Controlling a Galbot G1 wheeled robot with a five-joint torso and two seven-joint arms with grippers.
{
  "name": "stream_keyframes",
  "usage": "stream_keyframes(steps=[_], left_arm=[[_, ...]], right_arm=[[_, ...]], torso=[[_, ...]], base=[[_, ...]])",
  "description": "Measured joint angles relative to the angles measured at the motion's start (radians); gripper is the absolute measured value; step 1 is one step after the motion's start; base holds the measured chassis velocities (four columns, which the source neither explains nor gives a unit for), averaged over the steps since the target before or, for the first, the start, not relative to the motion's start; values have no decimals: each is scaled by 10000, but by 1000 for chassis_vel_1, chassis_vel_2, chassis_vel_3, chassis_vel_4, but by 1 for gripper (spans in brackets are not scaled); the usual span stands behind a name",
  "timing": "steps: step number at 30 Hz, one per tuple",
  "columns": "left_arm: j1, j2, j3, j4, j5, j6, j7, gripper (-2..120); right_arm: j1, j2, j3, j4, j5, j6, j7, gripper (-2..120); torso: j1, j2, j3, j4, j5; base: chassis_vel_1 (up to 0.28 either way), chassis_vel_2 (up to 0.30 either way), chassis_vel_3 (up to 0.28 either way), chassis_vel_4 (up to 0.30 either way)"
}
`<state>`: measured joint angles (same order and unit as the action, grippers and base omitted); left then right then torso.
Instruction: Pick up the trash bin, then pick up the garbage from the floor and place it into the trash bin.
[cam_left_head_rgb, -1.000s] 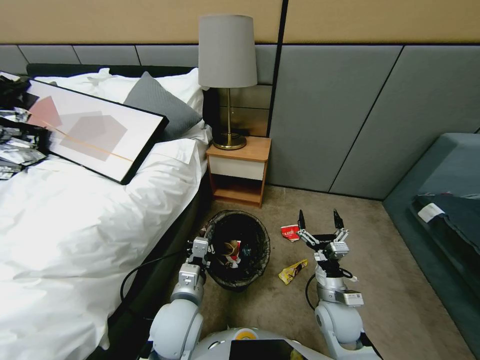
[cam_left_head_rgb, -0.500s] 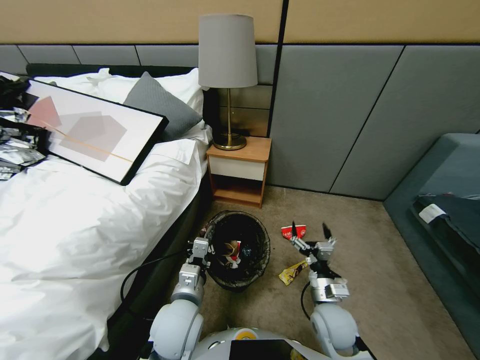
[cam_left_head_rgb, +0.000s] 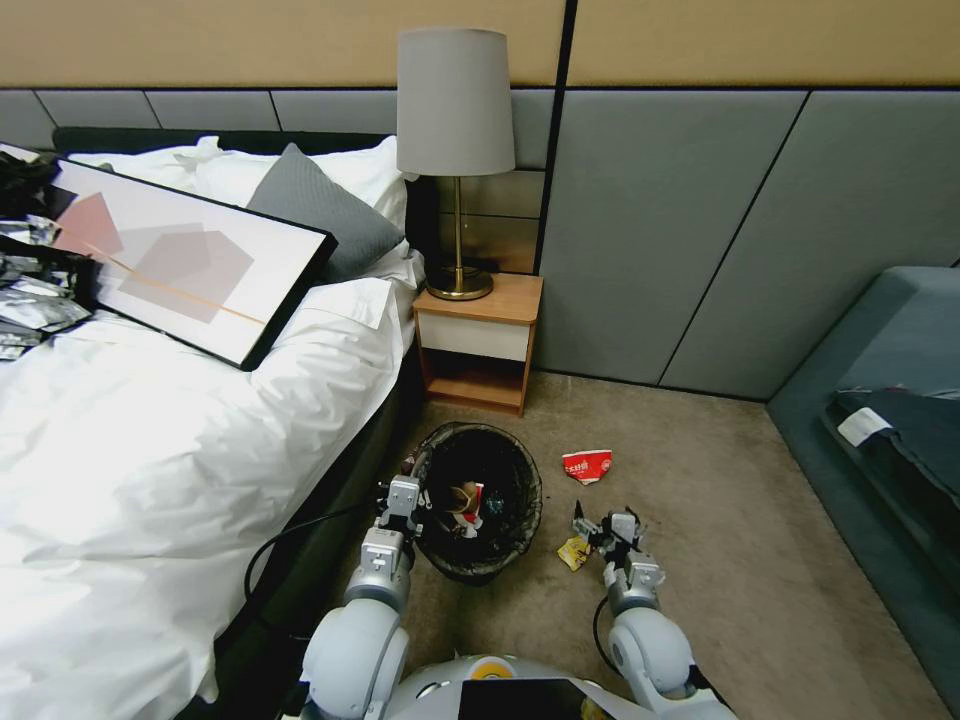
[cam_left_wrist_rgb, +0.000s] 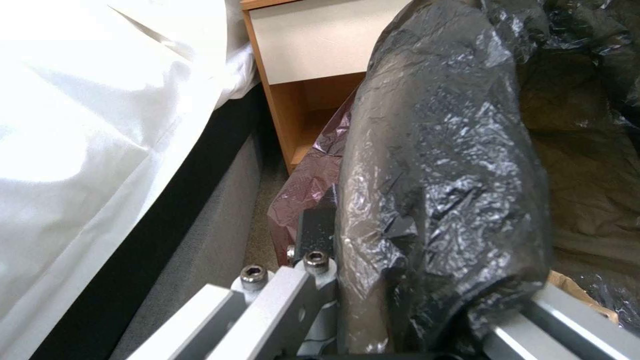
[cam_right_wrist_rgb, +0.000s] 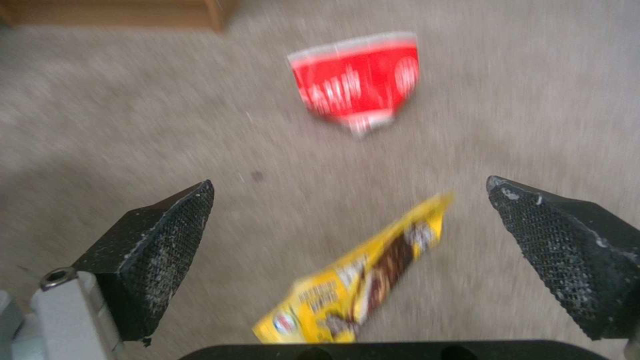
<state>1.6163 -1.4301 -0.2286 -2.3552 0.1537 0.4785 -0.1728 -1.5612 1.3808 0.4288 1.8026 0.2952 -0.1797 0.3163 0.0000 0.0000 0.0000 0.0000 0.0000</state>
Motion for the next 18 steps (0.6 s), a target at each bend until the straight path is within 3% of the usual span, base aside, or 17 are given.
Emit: stream_keyframes(steps=[6,18], left_arm=[[25,19,33,-17,48,-5,4,1],[98,16,72,-24,169,-45,24,1]], right_arm=[[259,125,141,-720,877,-58,-11,100],[1105,273,232,-2639,1265,-124,-95,100]], torso=[[0,1,0,0,-1],[0,0,0,0,0]], base=[[0,0,0,0],[0,0,0,0]])
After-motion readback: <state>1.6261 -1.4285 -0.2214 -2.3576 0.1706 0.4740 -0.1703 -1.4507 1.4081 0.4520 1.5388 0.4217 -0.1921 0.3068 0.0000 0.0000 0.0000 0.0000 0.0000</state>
